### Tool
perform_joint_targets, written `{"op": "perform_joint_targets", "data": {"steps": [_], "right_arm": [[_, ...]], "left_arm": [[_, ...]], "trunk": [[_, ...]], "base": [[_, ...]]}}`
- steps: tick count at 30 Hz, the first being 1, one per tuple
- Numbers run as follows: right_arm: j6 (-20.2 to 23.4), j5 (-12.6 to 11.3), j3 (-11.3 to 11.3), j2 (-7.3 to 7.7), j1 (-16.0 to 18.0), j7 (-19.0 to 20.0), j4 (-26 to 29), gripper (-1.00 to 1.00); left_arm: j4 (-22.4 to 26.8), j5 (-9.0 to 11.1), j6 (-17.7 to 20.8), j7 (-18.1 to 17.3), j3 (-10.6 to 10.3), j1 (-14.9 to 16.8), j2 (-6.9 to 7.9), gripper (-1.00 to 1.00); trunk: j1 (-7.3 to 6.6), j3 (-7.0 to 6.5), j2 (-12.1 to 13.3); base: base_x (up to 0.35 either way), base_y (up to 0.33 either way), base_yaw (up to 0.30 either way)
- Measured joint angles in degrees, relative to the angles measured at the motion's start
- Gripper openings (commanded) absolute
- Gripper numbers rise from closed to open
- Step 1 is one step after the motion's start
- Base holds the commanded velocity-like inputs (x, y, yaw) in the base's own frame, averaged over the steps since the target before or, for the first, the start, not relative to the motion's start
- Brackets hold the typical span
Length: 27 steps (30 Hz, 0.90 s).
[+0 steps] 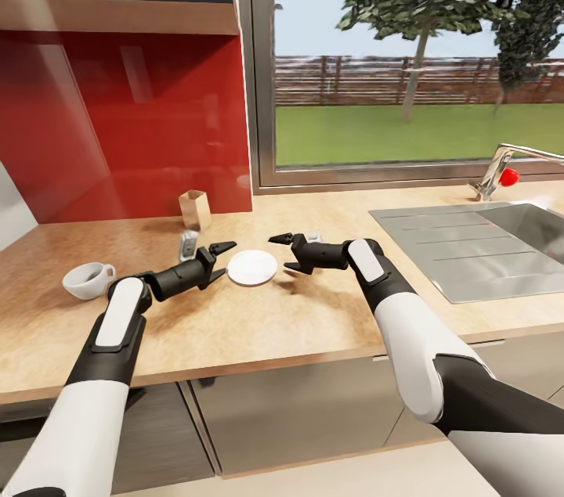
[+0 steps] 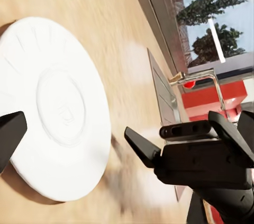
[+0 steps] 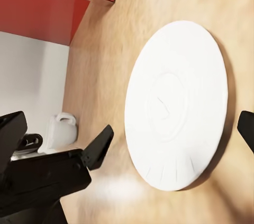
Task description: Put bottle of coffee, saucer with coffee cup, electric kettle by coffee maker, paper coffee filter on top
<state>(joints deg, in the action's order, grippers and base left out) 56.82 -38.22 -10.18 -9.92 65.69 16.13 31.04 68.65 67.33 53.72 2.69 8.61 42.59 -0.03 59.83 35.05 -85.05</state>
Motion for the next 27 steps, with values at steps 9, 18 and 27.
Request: {"op": "perform_joint_targets", "data": {"steps": [9,18,27], "right_arm": [[0.0,0.0,0.0,0.0,0.1,0.0,0.0,1.0],[-0.5,0.0,2.0,0.0,0.2,-0.1,0.0,1.0],[-0.6,0.0,2.4,0.0,0.4,-0.2,0.0,1.0]], "left_arm": [[-1.1,-0.2,-0.2,2.2,-0.2,0.0,-0.57,1.0],[-0.7,-0.2,-0.2,3.4,-0.2,0.0,-0.7,1.0],[-0.5,-0.2,-0.2,3.5,-0.2,0.0,-0.7,1.0]], "trunk": [[0.0,0.0,0.0],[0.0,0.0,0.0],[-0.01,0.0,0.0]], "base": [[0.0,0.0,0.0],[0.0,0.0,0.0],[0.065,0.0,0.0]]}}
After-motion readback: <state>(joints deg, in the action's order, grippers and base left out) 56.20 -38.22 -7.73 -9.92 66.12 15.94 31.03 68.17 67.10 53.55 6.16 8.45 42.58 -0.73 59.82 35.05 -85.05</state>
